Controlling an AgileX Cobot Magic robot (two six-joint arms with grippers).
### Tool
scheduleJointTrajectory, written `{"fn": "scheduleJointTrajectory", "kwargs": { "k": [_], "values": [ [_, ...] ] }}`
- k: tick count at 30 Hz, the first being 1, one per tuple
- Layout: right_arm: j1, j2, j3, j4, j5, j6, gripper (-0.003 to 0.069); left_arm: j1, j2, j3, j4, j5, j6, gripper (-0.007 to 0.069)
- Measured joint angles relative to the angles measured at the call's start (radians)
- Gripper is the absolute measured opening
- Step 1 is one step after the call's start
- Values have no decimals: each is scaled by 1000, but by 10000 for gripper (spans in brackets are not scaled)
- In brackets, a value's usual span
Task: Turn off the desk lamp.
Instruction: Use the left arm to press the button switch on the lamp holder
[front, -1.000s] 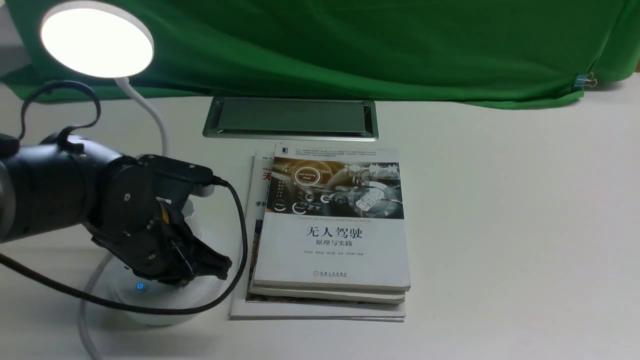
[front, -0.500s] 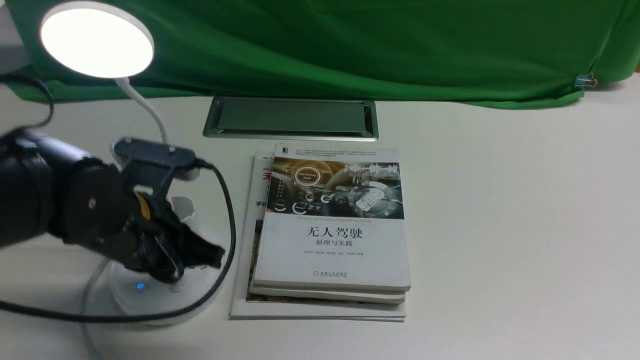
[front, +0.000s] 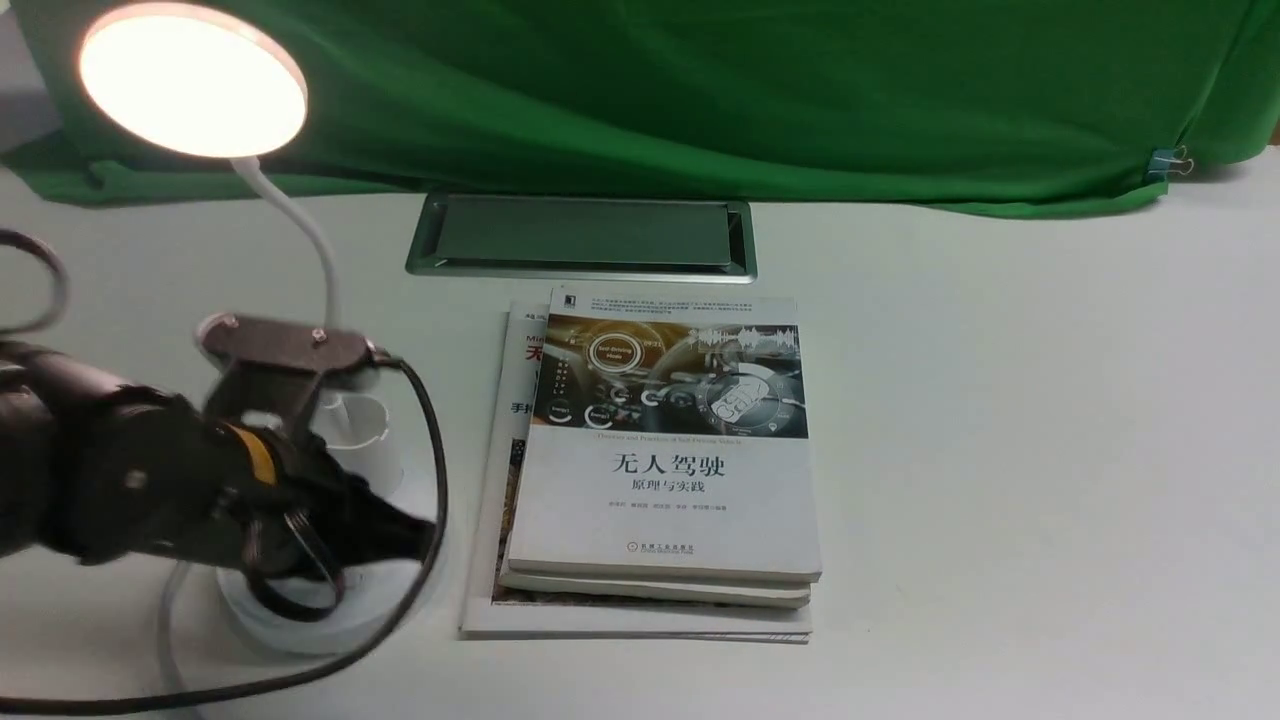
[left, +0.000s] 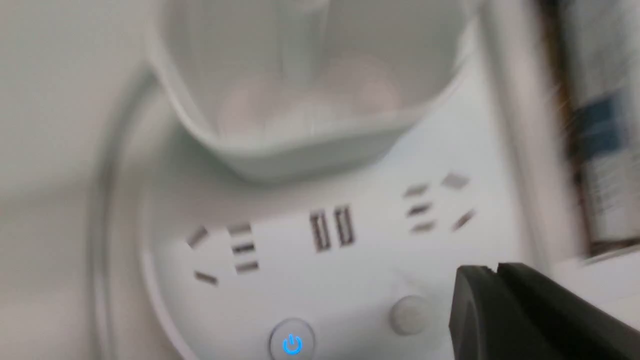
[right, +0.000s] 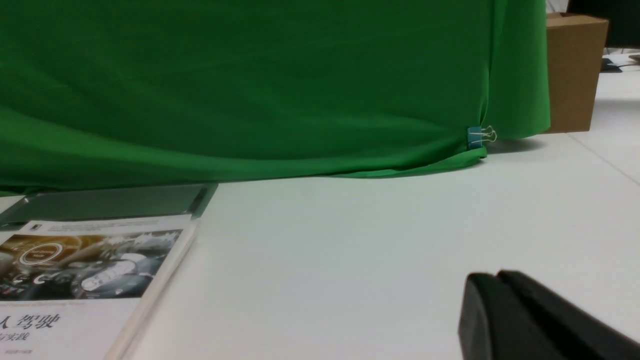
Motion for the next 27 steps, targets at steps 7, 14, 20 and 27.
{"fn": "scheduleJointTrajectory", "kwargs": {
  "k": [7,14,20,27],
  "values": [
    [0,0,0,0,0,0,35,0,-154,-9,7,40,0,19],
    [0,0,0,0,0,0,35,39,5,13,8,45,-13,19],
    [0,0,0,0,0,0,35,64,204,-1,-52,-44,49,19],
    [0,0,0,0,0,0,35,64,199,-21,-83,-35,72,19]
  ]
}}
